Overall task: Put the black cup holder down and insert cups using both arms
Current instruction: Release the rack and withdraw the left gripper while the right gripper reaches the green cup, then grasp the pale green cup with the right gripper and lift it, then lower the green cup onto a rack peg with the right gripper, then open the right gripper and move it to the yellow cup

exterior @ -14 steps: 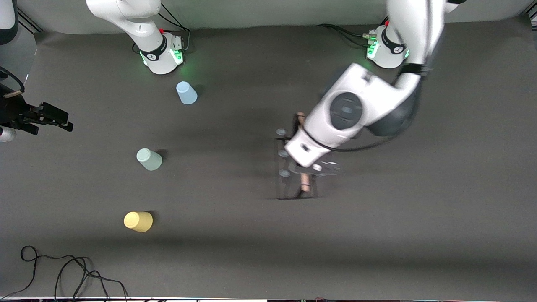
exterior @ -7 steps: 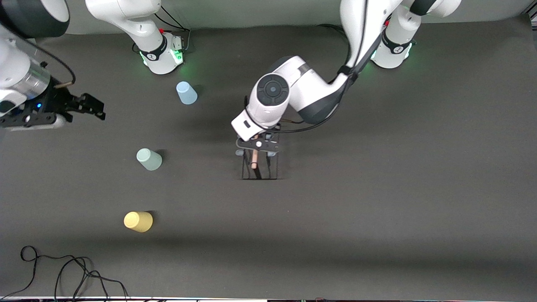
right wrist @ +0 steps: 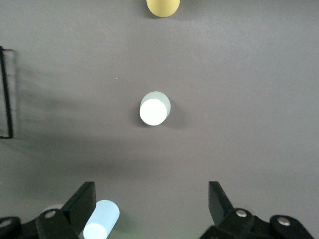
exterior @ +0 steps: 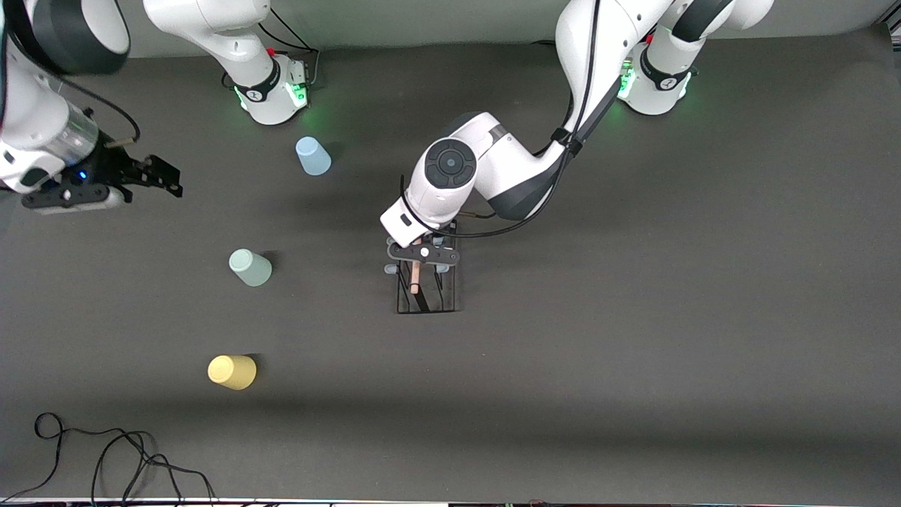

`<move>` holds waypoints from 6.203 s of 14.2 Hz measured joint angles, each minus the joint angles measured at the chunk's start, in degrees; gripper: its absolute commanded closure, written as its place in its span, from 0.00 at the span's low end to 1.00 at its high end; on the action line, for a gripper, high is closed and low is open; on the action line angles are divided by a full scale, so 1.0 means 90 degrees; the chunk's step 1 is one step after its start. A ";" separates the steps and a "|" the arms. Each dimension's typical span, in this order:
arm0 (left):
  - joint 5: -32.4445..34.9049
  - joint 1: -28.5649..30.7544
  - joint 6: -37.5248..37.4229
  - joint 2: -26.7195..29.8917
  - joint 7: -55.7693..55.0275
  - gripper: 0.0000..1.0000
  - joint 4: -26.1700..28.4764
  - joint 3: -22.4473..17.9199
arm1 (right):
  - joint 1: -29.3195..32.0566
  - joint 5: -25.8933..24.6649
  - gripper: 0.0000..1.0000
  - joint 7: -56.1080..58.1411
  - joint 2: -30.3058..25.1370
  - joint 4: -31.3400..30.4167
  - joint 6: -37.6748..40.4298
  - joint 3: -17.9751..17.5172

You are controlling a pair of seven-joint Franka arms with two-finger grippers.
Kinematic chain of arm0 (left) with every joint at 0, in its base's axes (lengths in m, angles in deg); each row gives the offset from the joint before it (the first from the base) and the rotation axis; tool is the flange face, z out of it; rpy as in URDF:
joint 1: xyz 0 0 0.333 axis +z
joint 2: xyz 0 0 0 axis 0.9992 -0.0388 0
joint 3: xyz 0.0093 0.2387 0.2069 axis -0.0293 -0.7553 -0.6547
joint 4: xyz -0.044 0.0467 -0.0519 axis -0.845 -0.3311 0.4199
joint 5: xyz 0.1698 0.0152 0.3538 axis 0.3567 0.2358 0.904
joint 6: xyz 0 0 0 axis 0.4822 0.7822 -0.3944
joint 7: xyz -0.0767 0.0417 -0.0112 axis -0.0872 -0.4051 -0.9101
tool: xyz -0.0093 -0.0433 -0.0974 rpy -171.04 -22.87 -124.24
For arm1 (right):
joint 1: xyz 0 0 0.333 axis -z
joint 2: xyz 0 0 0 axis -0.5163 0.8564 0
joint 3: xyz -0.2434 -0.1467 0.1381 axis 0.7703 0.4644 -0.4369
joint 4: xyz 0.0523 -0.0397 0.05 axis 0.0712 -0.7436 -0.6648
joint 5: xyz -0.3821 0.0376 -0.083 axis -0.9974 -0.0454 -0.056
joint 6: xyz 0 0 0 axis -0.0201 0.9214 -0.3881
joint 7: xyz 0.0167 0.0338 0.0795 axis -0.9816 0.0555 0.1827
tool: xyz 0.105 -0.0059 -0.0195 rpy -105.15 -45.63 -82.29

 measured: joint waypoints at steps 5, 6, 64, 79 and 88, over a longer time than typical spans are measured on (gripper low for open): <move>0.0006 0.0032 0.0567 0.0000 0.0000 0.00 -0.0059 -0.0044 | -0.0007 0.0000 0.00 0.0003 0.1071 -0.1170 -0.2439 -0.0017; 0.0006 0.0050 0.0568 0.0010 0.0000 0.00 -0.0097 -0.0061 | -0.0016 0.0000 0.00 0.0003 0.1309 -0.1342 -0.2850 -0.0021; 0.0901 0.4622 -0.3000 0.4563 0.4478 0.00 0.2713 -0.1124 | -0.4055 0.1028 0.00 -0.8912 0.3079 0.0929 -0.2110 -0.0135; 0.0892 0.4613 -0.3003 0.4557 0.4478 0.00 0.2684 -0.1122 | -0.1074 0.0324 0.00 -0.2941 0.3064 0.3814 0.1176 0.0082; 0.0891 0.4610 -0.3004 0.4512 0.4477 0.00 0.2684 -0.1123 | 0.0085 0.0324 0.00 -0.0216 0.4923 0.4879 -0.0433 0.0024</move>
